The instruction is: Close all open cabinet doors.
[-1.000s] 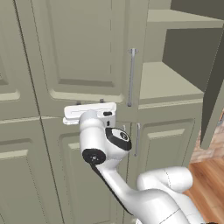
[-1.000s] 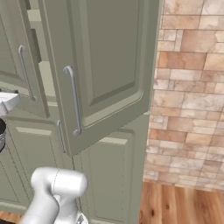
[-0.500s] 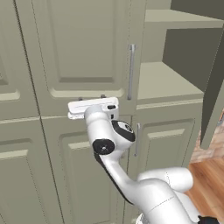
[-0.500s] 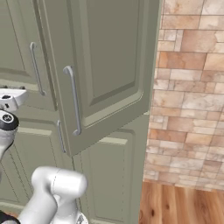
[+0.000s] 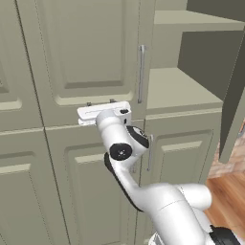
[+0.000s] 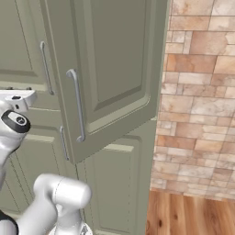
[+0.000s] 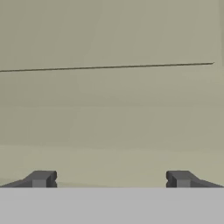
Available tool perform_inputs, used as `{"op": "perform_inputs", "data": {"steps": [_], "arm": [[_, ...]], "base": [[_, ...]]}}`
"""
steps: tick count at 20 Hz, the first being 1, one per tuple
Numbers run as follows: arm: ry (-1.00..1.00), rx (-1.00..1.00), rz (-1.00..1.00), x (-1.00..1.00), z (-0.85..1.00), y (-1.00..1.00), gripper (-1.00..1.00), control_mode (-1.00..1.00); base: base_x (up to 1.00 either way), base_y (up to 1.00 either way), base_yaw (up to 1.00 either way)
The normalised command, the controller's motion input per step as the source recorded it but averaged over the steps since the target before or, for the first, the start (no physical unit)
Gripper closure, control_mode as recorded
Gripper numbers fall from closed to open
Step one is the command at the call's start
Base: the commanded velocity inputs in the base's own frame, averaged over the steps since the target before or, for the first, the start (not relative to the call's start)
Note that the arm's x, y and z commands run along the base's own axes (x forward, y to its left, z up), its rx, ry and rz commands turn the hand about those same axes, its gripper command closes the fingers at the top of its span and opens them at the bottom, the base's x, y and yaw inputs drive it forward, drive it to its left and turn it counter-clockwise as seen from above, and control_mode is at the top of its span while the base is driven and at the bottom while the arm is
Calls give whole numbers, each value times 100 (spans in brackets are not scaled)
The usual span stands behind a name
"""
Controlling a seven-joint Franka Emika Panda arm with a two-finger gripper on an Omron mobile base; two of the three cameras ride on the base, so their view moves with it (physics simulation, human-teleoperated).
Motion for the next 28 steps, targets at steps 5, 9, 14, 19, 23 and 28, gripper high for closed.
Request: {"op": "perform_inputs", "data": {"steps": [5, 9, 14, 19, 23, 28], "arm": [[0, 0, 6, 24, 0, -3, -100, -100], [0, 0, 6, 21, 0, -1, -100, -100], [0, 0, 4, 13, 0, 0, -100, -100], [0, 0, 1, -1, 0, 0, -100, -100], [0, 0, 0, -9, 0, 0, -100, -100], [0, 0, 0, -18, 0, 0, -100, -100]], "base": [[0, 0, 0], [0, 0, 0], [0, 0, 0], [0, 0, 0], [0, 0, 0], [0, 0, 0]]}}
